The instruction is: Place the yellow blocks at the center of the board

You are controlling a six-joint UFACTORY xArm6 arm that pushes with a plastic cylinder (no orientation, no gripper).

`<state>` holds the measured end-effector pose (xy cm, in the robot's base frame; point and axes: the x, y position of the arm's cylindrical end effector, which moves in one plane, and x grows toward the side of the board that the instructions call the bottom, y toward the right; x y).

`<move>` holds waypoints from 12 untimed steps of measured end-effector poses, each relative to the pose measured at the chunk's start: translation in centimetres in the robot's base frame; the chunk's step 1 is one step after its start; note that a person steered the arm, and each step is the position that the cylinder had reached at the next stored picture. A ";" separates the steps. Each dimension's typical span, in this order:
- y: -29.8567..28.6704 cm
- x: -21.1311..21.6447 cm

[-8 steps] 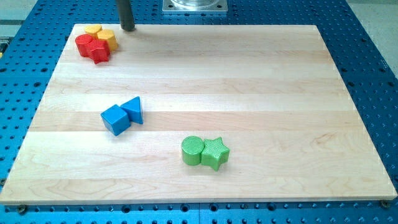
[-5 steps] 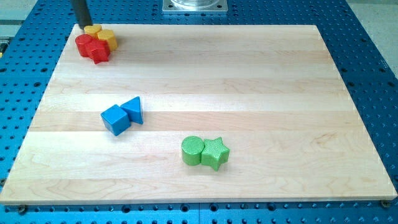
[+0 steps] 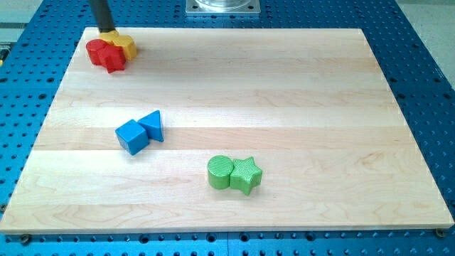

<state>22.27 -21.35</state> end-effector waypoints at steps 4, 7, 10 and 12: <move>-0.3 -1.5; 4.3 5.9; 3.0 0.9; 0.8 6.7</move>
<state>29.00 -20.52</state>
